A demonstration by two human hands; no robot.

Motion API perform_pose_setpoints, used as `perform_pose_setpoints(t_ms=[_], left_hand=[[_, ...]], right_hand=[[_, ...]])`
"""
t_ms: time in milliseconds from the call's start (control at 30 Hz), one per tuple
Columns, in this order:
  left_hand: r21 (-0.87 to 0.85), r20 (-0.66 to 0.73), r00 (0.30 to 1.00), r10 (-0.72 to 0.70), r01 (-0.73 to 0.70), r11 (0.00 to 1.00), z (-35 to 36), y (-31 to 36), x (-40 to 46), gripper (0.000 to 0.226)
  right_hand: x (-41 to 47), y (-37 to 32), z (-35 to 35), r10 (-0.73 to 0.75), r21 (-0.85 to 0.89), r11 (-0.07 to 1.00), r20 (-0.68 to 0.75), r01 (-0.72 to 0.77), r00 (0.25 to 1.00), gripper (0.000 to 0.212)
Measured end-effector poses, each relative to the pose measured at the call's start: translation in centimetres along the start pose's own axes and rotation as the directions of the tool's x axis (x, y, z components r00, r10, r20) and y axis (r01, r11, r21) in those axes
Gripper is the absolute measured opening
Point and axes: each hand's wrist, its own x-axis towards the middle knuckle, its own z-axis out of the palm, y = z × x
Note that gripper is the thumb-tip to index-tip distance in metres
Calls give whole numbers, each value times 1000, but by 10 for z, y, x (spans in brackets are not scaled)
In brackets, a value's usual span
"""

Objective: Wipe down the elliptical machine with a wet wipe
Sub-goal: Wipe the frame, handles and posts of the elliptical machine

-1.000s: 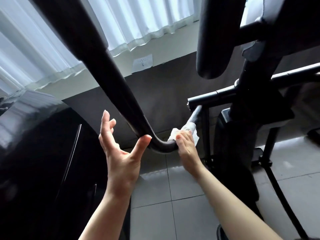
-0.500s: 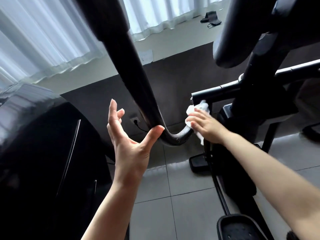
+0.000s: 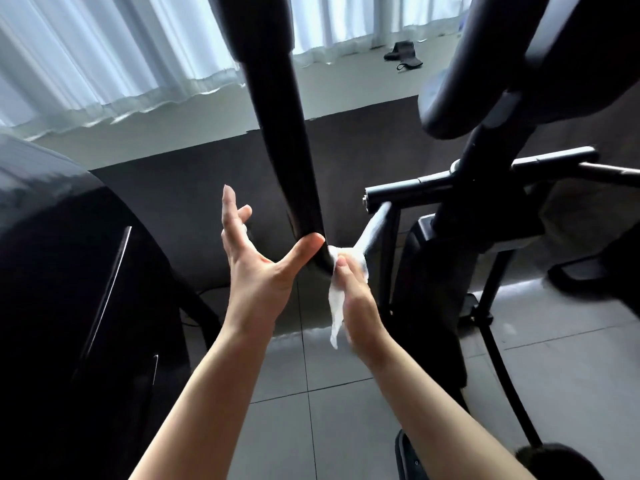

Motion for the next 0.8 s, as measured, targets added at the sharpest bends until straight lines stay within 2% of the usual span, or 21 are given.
perform_pose_setpoints(t_ms=[67, 133, 233, 300, 367, 433, 500, 600, 667, 733, 800], left_hand=[[-44, 21, 1000, -6, 7, 999, -1, -1, -3, 113], [-82, 40, 999, -19, 22, 996, -5, -4, -6, 109], [-142, 46, 998, -45, 52, 988, -14, -10, -12, 103], [-173, 24, 997, -70, 73, 982, -20, -16, -19, 94], [-176, -13, 995, -103, 100, 979, -27, -23, -27, 79], [-169, -54, 990, -133, 123, 978, -35, -27, -35, 56], [-149, -76, 985, -154, 142, 979, -43, -34, -42, 45], [-119, -105, 982, -154, 142, 983, -56, -47, -49, 45], [-94, -112, 986, -128, 117, 989, -58, -55, -48, 47], [-81, -103, 988, -118, 110, 991, -57, -60, -48, 46], [-80, -67, 990, -126, 120, 990, -53, -66, -51, 46]], right_hand=[[-14, -33, 18, -40, 82, 996, 68, 35, 997, 22], [-15, -56, 27, -124, 57, 991, 83, 120, 989, 24], [-4, -56, 24, -332, -238, 907, 108, 349, 937, 21], [1, -31, 9, -372, -396, 833, 116, 386, 921, 26], [3, -5, -14, -343, -488, 802, 97, 345, 934, 42], [14, 14, -39, -259, -503, 821, 95, 271, 961, 50], [40, 24, -63, -139, -562, 809, 100, 172, 985, 42], [89, 26, -90, 22, -711, 700, 115, 67, 993, 30], [114, 25, -102, 63, -780, 623, 112, 48, 992, 29], [125, 21, -104, 59, -791, 612, 42, -3, 997, 30], [119, 21, -95, 6, -751, 659, -42, -36, 999, 30]])
